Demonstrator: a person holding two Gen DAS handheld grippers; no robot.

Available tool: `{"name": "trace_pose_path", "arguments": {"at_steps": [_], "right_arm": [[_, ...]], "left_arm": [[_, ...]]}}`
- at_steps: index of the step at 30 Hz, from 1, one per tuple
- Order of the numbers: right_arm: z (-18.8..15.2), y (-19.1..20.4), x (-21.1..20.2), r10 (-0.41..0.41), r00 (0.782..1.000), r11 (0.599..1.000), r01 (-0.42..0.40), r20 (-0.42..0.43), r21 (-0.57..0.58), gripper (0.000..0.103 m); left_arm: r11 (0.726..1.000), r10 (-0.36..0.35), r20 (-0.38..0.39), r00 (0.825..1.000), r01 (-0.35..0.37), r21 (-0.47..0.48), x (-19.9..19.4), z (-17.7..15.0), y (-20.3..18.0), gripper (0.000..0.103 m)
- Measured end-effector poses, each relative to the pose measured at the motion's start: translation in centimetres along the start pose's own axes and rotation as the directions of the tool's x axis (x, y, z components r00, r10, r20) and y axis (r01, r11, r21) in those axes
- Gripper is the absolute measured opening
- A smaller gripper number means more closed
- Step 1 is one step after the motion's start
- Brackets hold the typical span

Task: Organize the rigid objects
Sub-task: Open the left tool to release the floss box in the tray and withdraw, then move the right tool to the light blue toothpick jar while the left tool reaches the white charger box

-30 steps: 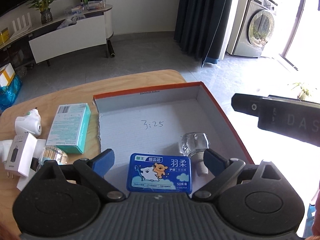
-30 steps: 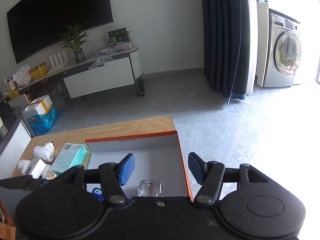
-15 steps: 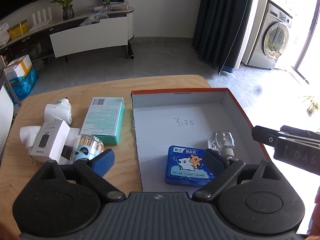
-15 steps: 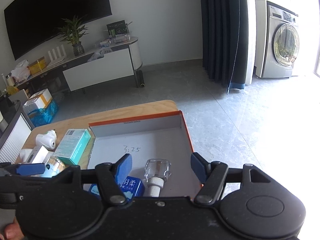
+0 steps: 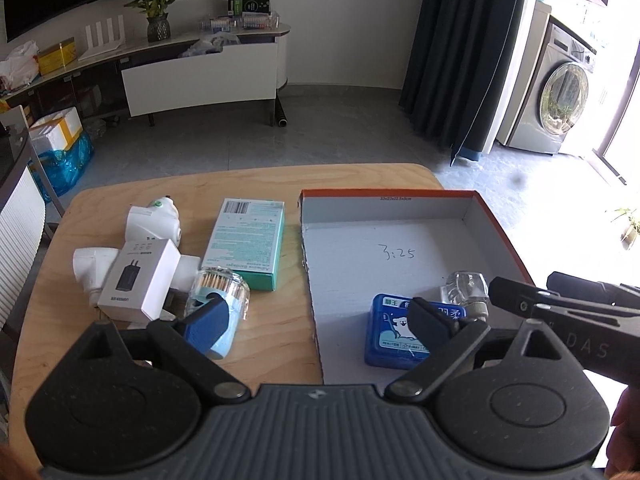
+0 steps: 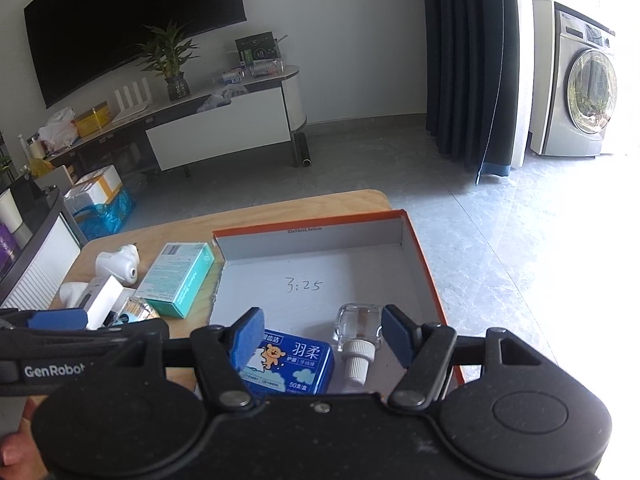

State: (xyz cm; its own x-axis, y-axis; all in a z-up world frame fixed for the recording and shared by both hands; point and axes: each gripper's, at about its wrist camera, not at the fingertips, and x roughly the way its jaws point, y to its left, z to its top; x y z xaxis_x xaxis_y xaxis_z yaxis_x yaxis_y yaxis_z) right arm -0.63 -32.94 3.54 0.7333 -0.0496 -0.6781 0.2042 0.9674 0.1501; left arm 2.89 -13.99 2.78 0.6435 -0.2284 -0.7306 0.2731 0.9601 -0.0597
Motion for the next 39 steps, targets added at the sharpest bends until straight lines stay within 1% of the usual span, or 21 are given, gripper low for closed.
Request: {"name": "trace_pose_path", "arguments": {"at_steps": [19,39], "right_arm": [[-0.4,3.0,0.3,0.036,0.999,0.999,-0.037,-0.023,-0.033,0.078],[-0.9,7.6,1.9,0.082,0.995,0.992,-0.087,-0.064,-0.086,0.078]], "left_arm": [[0.999,0.031,0.011,0.999,-0.030,-0.039,-1.1,-0.3,3.3,0.098],[0.992,0.080,0.003,0.997,-0.080,-0.093,-1.5,-0.9,7.8,0.098]]}}
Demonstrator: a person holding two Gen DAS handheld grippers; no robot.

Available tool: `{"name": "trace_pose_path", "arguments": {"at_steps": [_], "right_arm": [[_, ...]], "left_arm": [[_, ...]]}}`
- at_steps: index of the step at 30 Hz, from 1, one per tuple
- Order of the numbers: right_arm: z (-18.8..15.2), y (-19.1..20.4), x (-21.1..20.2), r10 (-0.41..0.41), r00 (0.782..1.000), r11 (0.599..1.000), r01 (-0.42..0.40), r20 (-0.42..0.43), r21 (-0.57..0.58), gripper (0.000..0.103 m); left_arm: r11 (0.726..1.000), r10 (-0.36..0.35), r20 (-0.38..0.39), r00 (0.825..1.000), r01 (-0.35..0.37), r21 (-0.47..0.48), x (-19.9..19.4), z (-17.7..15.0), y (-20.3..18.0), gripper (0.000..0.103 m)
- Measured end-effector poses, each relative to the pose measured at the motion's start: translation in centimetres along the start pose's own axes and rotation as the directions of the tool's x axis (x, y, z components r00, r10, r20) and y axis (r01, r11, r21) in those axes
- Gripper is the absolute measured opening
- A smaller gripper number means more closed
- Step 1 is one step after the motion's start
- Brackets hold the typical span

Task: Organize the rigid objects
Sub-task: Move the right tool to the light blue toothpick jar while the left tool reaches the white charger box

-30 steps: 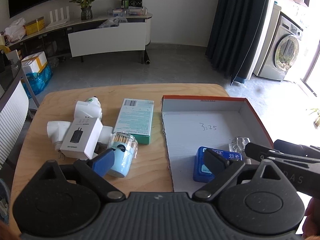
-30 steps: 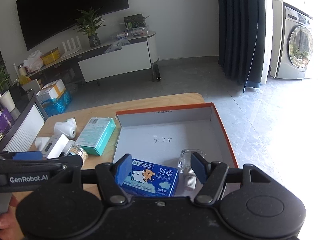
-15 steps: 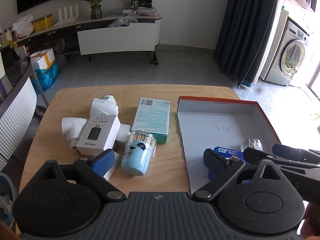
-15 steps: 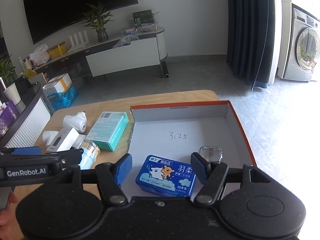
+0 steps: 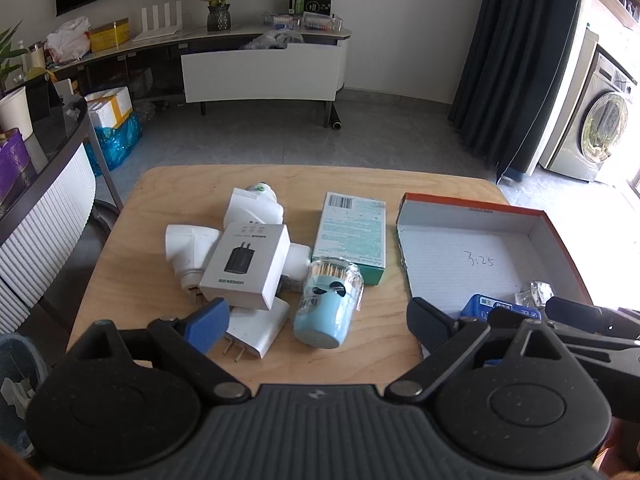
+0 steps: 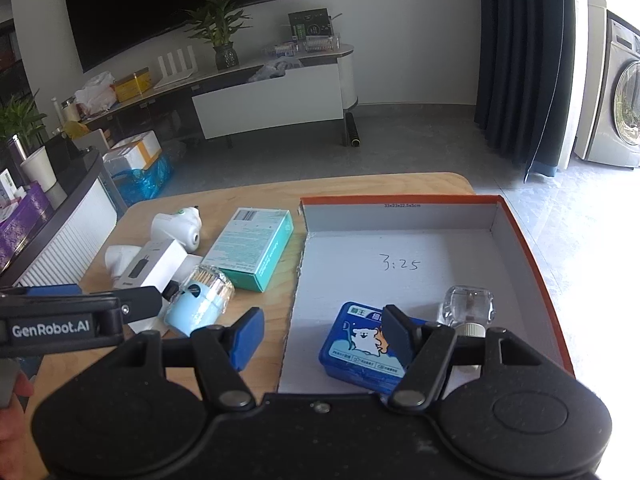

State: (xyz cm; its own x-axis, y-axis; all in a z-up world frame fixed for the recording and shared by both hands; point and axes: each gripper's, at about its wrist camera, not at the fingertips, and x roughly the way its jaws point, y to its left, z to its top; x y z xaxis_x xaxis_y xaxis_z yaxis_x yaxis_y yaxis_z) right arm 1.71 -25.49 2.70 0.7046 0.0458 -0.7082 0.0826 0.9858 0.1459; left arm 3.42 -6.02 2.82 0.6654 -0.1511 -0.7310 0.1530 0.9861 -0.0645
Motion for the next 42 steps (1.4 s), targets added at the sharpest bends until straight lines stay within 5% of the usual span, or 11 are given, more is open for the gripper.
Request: {"name": "trace_pose_path", "arguments": {"at_steps": [42], "right_arm": [[-1.3,6.1,4.0,0.073,0.995,0.996,-0.077,-0.073,-0.052,0.078]], "left_arm": [[0.998,0.041,-0.039,0.998,-0.043,-0.041,1.5,-1.2,6.5,0.098]]}}
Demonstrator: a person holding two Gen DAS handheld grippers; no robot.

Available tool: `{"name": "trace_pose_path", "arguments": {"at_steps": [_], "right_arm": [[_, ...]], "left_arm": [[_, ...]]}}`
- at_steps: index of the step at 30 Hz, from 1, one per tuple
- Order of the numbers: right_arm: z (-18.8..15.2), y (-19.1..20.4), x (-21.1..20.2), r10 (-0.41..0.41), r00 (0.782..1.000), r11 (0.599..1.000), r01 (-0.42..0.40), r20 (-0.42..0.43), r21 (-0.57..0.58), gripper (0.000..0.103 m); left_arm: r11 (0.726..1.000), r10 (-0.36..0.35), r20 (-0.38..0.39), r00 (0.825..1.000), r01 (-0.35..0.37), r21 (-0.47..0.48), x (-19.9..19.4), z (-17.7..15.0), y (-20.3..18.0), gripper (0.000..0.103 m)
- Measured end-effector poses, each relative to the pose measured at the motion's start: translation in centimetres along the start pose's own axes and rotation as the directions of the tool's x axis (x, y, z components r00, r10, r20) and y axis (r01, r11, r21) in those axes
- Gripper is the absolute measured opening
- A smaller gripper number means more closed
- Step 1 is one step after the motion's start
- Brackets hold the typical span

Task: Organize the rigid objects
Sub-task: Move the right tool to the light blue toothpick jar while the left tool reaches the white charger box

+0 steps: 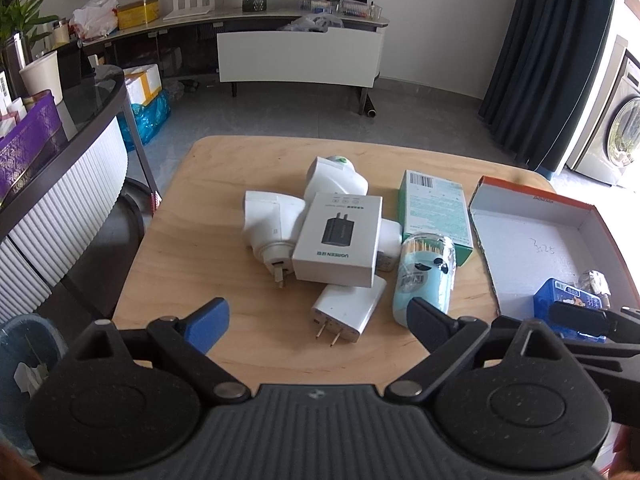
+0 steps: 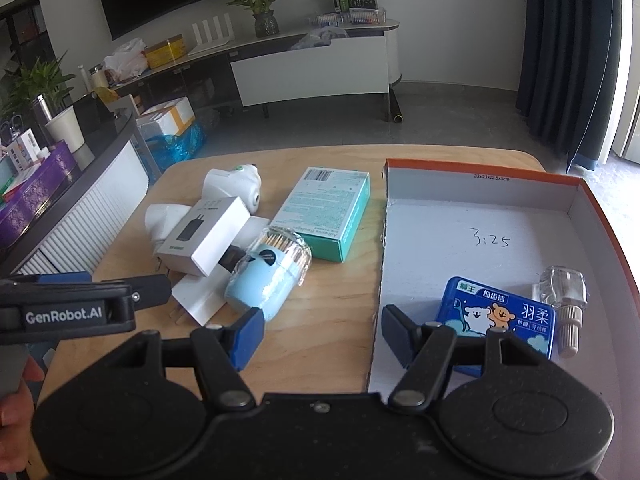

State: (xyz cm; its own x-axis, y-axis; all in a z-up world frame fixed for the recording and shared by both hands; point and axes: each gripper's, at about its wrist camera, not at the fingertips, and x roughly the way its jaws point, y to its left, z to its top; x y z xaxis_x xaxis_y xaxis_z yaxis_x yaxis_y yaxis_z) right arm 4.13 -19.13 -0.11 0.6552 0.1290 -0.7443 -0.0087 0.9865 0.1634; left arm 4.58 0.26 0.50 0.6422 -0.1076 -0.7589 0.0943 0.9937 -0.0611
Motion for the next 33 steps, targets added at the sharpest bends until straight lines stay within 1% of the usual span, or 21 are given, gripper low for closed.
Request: {"name": "trace_pose_path", "arguments": {"at_steps": [8,11,13,17,19,22,24,27,29,33], "right_arm": [[0.0,0.3,0.5,0.012,1.000,1.000,-0.012,-0.001,0.006,0.079],[0.3,0.5,1.0,0.020,1.000,1.000,-0.020,-0.004,0.019,0.079],[0.5,0.7,1.3,0.022,1.000,1.000,-0.022,-0.003,0.019,0.080],[0.5,1.1,1.6,0.030,1.000,0.999,-0.030,-0.002,0.017,0.080],[0.5,1.1,1.7,0.032,0.999,0.999,-0.032,-0.003,0.014,0.080],[0.7,0.9,1.8,0.034,0.999,0.999,-0.034,0.001,0.015,0.080],[0.8,0.7,1.9,0.033,0.999,0.999,-0.033,0.006,0.019,0.080],[1.0,0.3,1.9,0.033,0.999,0.999,-0.033,0.014,0.026,0.080],[1.0,0.0,1.9,0.032,0.999,0.999,-0.032,0.016,0.027,0.080],[1.0,-0.5,2.1,0.030,0.999,0.999,-0.031,0.018,0.035,0.080]], "left_arm": [[1.000,0.011,-0.014,1.000,-0.012,-0.026,0.7,-0.4,2.2,0.098],[0.999,0.016,-0.016,1.000,-0.016,-0.036,1.0,-0.1,3.0,0.098],[0.999,0.004,-0.015,1.000,-0.004,-0.038,1.3,0.3,3.2,0.098],[1.000,-0.012,-0.007,1.000,0.012,-0.022,2.0,1.3,2.8,0.099],[0.999,-0.033,-0.005,0.999,0.033,-0.021,2.5,1.7,2.6,0.099],[0.998,-0.060,0.000,0.998,0.060,0.010,3.2,2.2,1.7,0.099],[0.996,-0.081,-0.006,0.997,0.082,0.023,3.9,2.6,1.2,0.099],[0.995,-0.087,-0.020,0.996,0.088,0.037,5.0,3.2,0.7,0.099],[0.993,-0.107,-0.035,0.994,0.108,0.041,5.8,3.6,0.5,0.099],[0.993,-0.092,-0.049,0.995,0.095,0.069,6.9,4.0,-0.1,0.101]]}}
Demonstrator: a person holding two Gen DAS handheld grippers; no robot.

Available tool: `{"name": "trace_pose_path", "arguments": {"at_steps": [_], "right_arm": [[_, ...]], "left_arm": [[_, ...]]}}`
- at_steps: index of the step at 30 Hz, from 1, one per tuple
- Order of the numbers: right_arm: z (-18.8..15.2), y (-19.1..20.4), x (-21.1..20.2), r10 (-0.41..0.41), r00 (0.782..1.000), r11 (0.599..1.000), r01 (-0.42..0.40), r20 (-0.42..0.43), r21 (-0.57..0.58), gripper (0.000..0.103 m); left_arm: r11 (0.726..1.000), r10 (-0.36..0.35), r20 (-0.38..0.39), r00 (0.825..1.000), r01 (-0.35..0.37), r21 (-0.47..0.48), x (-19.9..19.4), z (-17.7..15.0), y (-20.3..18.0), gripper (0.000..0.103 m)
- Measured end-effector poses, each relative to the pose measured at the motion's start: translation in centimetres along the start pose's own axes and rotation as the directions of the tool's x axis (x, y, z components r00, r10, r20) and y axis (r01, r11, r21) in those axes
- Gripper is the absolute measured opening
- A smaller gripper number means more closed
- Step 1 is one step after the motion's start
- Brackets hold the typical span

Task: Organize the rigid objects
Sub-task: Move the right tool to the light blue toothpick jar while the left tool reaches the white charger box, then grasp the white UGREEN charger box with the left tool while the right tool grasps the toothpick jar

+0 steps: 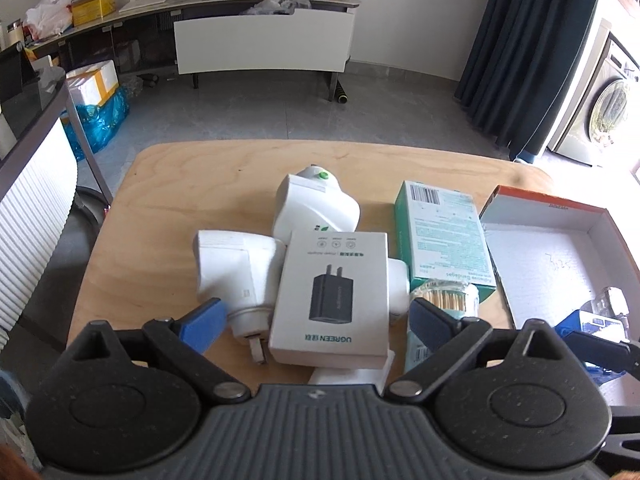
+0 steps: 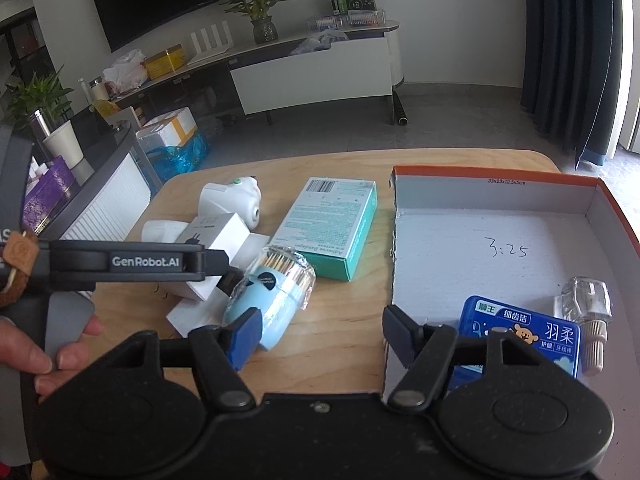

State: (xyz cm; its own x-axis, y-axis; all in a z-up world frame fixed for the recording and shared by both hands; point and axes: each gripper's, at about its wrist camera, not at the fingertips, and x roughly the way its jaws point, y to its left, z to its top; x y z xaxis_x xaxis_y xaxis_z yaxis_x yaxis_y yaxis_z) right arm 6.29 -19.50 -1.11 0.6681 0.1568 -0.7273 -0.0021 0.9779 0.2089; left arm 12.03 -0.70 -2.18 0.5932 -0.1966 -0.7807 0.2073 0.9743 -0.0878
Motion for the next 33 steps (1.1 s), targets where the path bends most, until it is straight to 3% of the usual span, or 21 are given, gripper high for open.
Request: {"name": "trace_pose_path", "arguments": {"at_steps": [6,8,12,13,14,15,21,33], "right_arm": [[-0.1,-0.4,0.4,0.004,1.000,1.000,-0.004,-0.002,0.015,0.080],[-0.1,-0.3,0.5,0.005,1.000,1.000,-0.005,-0.002,0.017,0.080],[-0.2,-0.3,0.7,0.009,1.000,1.000,-0.009,-0.008,0.017,0.080],[-0.2,-0.2,0.7,0.010,1.000,1.000,-0.010,-0.009,0.017,0.080],[-0.2,-0.2,0.7,0.012,1.000,1.000,-0.012,-0.012,0.019,0.080],[-0.3,-0.1,0.8,0.015,1.000,1.000,-0.014,-0.014,0.019,0.080],[-0.4,1.0,1.1,0.031,0.999,1.000,-0.031,-0.022,0.004,0.080],[1.1,2.8,4.2,0.031,0.997,0.997,-0.027,-0.067,0.066,0.080]], "left_arm": [[0.999,0.030,-0.004,1.000,-0.030,0.027,0.6,0.2,-0.5,0.098],[1.000,0.018,-0.014,1.000,-0.018,0.013,0.8,0.3,-0.4,0.084],[1.000,-0.005,-0.012,1.000,0.005,0.009,0.6,-0.2,-0.2,0.077],[1.000,-0.011,-0.007,1.000,0.011,0.015,0.4,-0.4,-0.2,0.073],[1.000,-0.028,-0.008,1.000,0.028,0.012,0.2,-0.6,0.0,0.062],[0.999,-0.040,-0.010,0.999,0.040,0.006,0.0,-0.7,0.1,0.060],[0.999,-0.052,-0.004,0.999,0.052,-0.014,-1.1,-2.0,1.1,0.059],[1.000,0.000,0.011,1.000,0.000,-0.020,-2.7,-3.8,3.1,0.059]]}}
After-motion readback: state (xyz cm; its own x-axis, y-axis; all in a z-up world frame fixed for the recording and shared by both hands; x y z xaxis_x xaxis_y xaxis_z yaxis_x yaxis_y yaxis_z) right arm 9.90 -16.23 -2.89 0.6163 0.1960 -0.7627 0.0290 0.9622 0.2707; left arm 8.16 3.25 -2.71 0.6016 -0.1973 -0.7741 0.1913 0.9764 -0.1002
